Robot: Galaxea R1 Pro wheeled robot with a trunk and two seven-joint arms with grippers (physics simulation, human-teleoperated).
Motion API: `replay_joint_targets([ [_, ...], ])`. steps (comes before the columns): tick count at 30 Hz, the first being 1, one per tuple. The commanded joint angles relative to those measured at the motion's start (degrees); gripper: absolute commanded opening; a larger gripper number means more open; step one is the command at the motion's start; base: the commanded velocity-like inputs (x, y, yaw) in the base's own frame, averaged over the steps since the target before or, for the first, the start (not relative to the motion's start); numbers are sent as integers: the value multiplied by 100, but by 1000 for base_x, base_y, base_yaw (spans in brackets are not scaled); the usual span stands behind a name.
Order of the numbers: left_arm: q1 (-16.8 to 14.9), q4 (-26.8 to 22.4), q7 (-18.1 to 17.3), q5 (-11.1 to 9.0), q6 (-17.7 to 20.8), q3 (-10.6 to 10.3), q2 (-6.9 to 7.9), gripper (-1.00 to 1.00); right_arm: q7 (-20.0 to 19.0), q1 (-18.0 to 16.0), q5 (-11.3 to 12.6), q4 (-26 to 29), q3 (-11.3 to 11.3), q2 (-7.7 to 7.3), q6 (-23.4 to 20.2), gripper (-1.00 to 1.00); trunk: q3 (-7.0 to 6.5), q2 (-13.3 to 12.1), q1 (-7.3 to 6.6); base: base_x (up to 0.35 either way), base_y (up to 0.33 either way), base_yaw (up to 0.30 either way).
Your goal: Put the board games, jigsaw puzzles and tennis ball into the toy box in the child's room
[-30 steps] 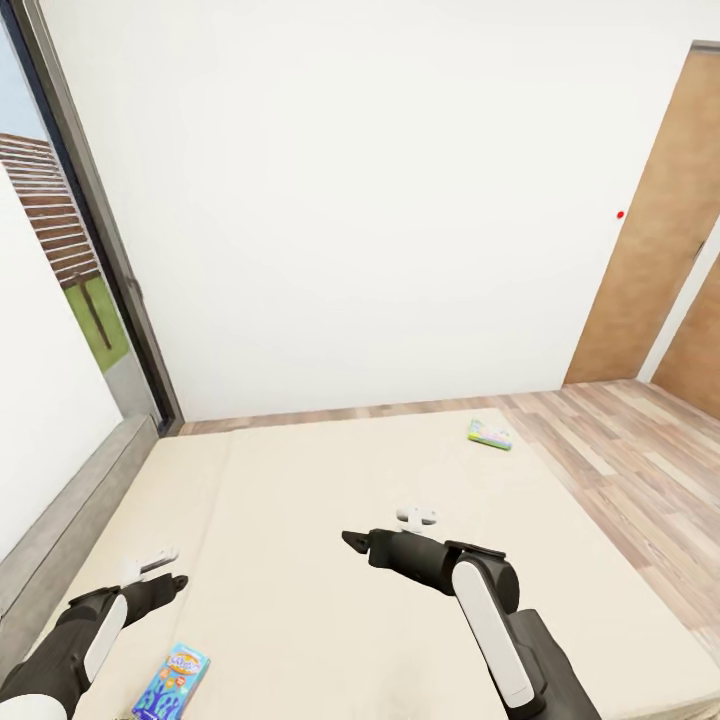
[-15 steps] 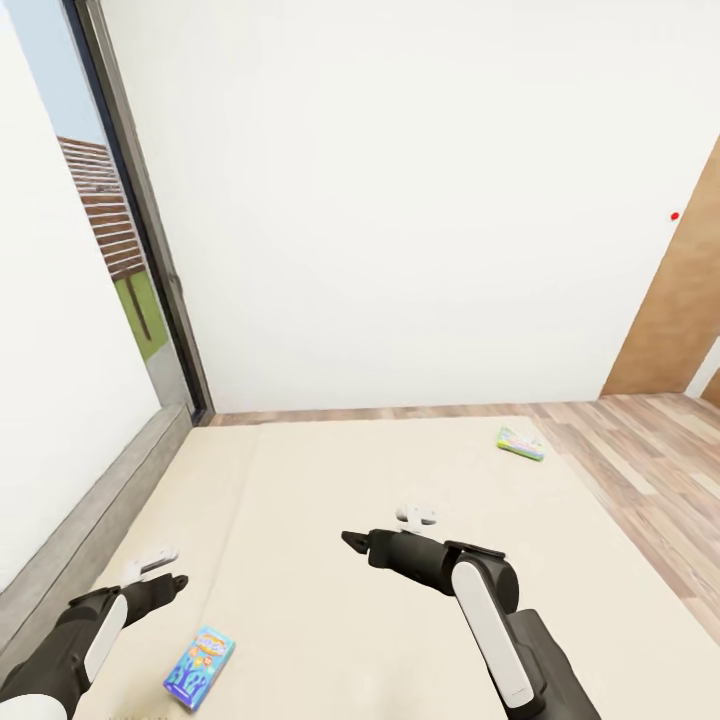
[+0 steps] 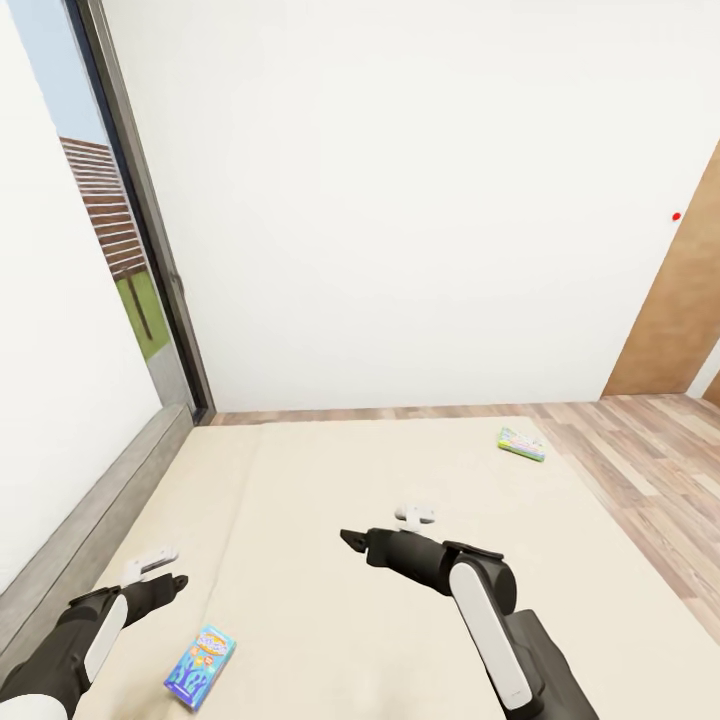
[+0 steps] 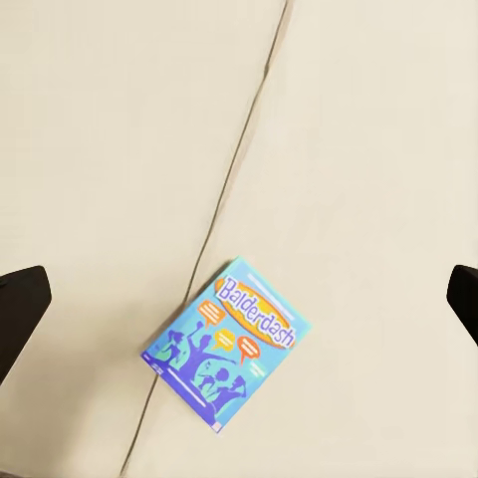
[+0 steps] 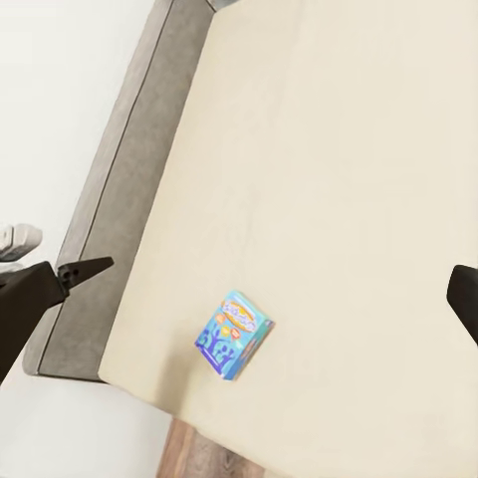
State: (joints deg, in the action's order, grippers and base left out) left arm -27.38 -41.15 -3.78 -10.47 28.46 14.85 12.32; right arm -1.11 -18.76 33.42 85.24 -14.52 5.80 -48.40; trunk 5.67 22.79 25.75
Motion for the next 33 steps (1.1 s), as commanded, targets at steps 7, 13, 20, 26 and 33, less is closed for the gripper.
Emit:
replay_joint_targets([
  [7,-4,-7,-23,-16,36,18,-2,100,-9,-5,-4,2,-27,0,-10,100,13,13,4,0,0,0],
  [13,-4,-7,-25,-16,36,18,-2,100,-7,-5,2,2,-38,5,-11,100,25,13,4,0,0,0],
  [20,-4,-7,-22,-16,36,18,-2,100,-5,-5,9,0,-37,8,-11,100,76,13,4,0,0,0],
  [26,-4,-7,-23,-14,36,18,-2,100,-9,-5,13,-6,-34,8,-16,100,129,13,4,0,0,3],
  [33,-4,-7,-25,-11,36,18,-2,100,-12,-5,22,-14,-34,8,-18,100,194,13,4,0,0,47],
])
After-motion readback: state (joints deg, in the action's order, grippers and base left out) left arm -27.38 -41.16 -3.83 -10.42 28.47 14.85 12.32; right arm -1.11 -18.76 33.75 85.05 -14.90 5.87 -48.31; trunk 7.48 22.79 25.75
